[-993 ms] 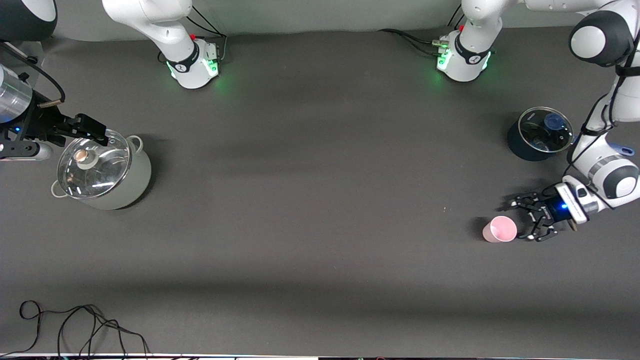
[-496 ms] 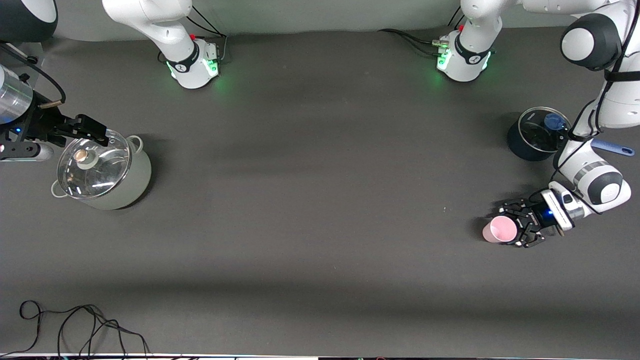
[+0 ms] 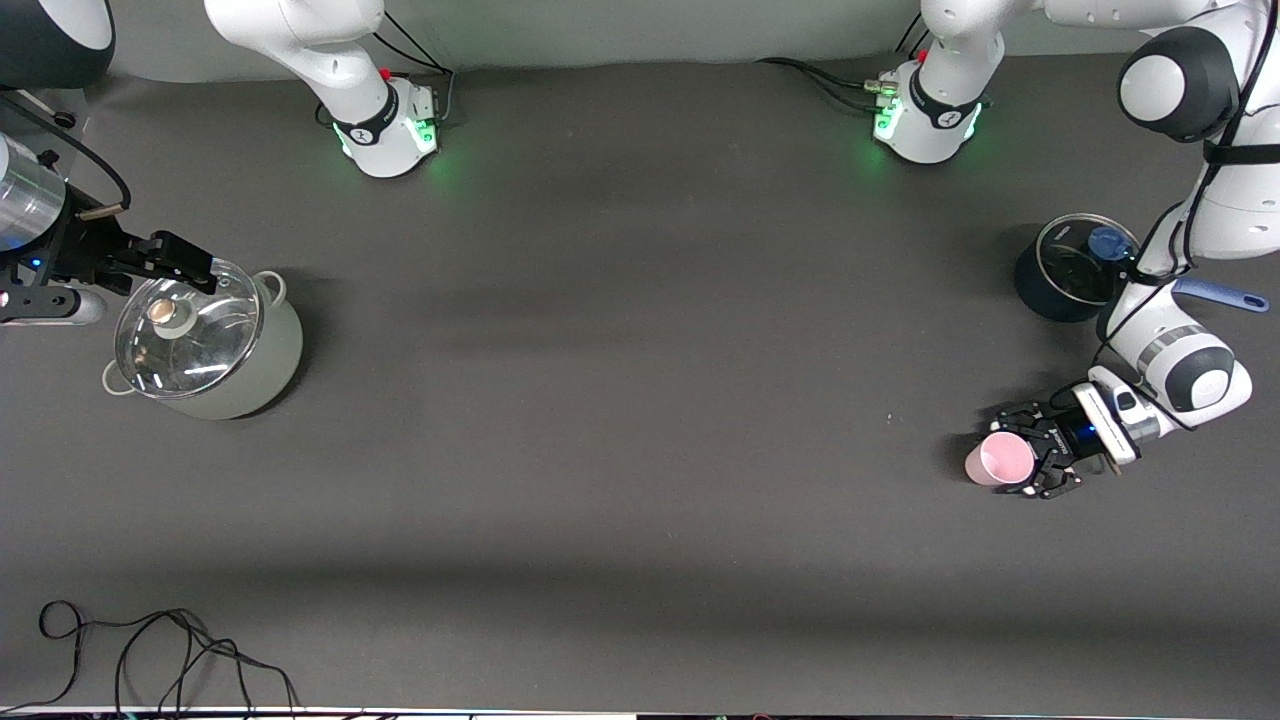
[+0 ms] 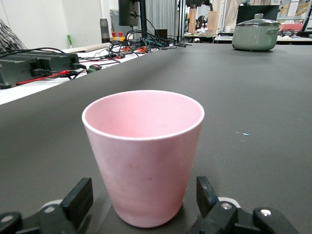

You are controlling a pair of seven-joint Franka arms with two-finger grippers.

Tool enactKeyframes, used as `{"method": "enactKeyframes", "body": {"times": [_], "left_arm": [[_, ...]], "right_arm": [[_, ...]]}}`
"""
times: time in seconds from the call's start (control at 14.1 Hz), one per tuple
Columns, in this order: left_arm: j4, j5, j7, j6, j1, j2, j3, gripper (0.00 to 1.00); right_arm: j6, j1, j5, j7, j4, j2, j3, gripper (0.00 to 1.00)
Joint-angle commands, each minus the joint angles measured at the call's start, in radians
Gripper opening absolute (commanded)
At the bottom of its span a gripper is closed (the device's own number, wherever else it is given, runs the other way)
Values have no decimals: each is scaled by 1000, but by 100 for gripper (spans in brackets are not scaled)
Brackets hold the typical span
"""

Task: Transfer pink cup from left to right arm
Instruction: 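Close the left gripper around the pink cup, then lift the pink cup with the left gripper toward the table middle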

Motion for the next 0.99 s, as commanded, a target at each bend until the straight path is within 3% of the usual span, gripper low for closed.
{"method": "enactKeyframes", "body": {"times": [0.0, 0.14, 0.64, 0.92], "left_arm": [[-19, -33, 46, 17, -8, -3, 0, 75], [-19, -33, 46, 17, -8, -3, 0, 63], [-20, -33, -53, 63, -9, -61, -35, 57], [-74, -34, -227, 174, -8, -177, -147, 54]], "right_arm": [[-17, 4, -19, -16, 32, 17, -3, 100], [-17, 4, -19, -16, 32, 17, -3, 100], [-18, 1, -19, -16, 32, 18, -5, 100], [-17, -4, -24, -22, 35, 40, -5, 100]]}}
